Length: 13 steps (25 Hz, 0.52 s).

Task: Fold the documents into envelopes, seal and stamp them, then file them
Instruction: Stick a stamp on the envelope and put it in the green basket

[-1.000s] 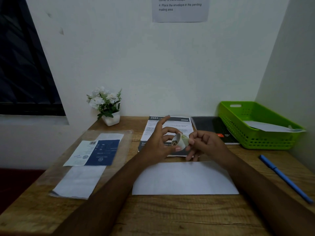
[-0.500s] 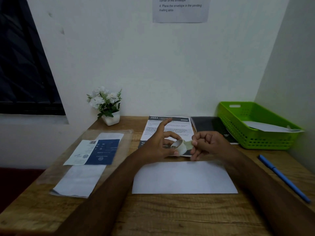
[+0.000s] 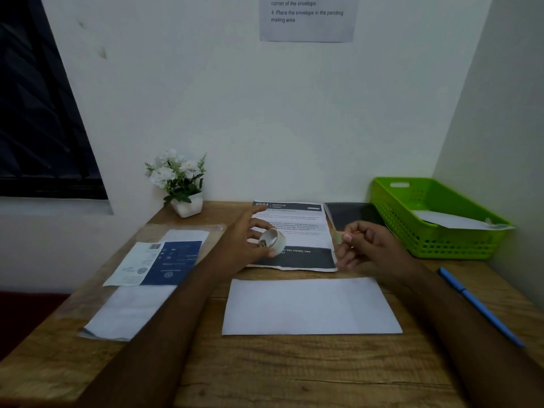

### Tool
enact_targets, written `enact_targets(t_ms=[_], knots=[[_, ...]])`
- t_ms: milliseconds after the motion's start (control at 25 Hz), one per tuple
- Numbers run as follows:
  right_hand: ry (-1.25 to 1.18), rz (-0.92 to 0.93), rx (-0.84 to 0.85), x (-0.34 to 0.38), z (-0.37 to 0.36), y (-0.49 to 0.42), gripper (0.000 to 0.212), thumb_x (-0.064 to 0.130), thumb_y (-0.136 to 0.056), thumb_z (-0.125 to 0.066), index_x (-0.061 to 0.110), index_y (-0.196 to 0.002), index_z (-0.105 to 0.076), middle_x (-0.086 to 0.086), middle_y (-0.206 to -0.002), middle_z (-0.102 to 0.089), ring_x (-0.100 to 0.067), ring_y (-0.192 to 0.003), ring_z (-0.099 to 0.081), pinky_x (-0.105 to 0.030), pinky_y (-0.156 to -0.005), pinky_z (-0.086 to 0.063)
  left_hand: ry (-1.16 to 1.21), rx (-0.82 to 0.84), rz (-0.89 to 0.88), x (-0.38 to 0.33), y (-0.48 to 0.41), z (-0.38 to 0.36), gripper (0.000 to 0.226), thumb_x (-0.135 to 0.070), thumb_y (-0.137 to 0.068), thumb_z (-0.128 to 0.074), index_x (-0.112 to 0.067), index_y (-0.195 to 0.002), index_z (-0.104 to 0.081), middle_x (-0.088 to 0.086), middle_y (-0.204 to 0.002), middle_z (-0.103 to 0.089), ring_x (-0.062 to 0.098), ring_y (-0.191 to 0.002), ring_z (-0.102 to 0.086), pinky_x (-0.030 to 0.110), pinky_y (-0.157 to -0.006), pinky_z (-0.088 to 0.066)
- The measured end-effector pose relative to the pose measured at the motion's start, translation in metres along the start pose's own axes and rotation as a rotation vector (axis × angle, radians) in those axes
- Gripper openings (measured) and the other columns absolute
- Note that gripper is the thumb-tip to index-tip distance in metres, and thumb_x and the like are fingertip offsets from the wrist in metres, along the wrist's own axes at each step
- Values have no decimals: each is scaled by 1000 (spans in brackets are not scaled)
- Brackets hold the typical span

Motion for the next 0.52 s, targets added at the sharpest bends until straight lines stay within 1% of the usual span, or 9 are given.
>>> enact_targets(t_ms=[120, 160, 240, 320, 400, 440, 520], knots=[[42, 52, -63, 3, 1, -2, 8, 2, -92, -55, 0, -86, -59, -21, -79, -72, -25, -64, -71, -25, -54, -56, -195, -213, -26, 6, -4, 31, 73, -11, -66, -84, -22, -129, -50, -6, -112, -63, 5, -95, -61, 18, -74, -54], [50, 63, -78, 4, 3, -2, 7, 1, -90, -57, 0, -85, -61, -21, -80, -72, -25, -66, -72, -25, -54, -56, -277, -289, -8, 10, -4, 42, 65, -14, -65, -84, -23, -123, -56, -7, -110, -64, 3, -93, -60, 20, -75, -54], [79, 62, -82, 3, 4, -1, 4, -1, -86, -62, -1, -83, -65, -21, -81, -73, -26, -70, -73, -27, -58, -58, -429, -418, 51, 21, -4, 61, 48, -22, -69, -82, -25, -114, -64, -5, -106, -67, 11, -94, -62, 32, -79, -52], [111, 45, -60, 0, 2, 0, 2, -2, -83, -66, -2, -81, -67, -21, -80, -73, -28, -73, -73, -29, -63, -59, -523, -469, 96, 32, -7, 73, 33, -25, -77, -73, -24, -109, -66, -2, -102, -68, 20, -95, -62, 31, -78, -46], [122, 26, -46, -3, -2, 0, 5, -4, -80, -69, 0, -78, -70, -21, -77, -73, -26, -71, -73, -27, -63, -59, -533, -481, 150, 43, -12, 79, 22, -28, -85, -64, -20, -105, -68, 2, -97, -68, 25, -95, -61, 31, -77, -40], [122, 19, -47, -3, -3, 0, 5, -6, -79, -69, -1, -79, -71, -22, -77, -73, -24, -68, -73, -25, -62, -59, -539, -477, 170, 50, -16, 81, 23, -30, -87, -62, -18, -105, -68, 5, -100, -68, 27, -97, -60, 32, -79, -40], [120, 16, -50, -3, -5, 0, 5, -9, -77, -69, -8, -82, -70, -22, -74, -72, -19, -64, -72, -22, -60, -58, -617, -442, 206, 60, -25, 81, 32, -32, -89, -59, -19, -118, -64, 9, -117, -66, 28, -107, -57, 35, -90, -39]])
Point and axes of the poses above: each hand's wrist, its own y-axis away from the middle knuckle, its own z-axis out of the back of the hand, x = y × z, the point moved 8 cm from there along -y, towards the middle knuckle
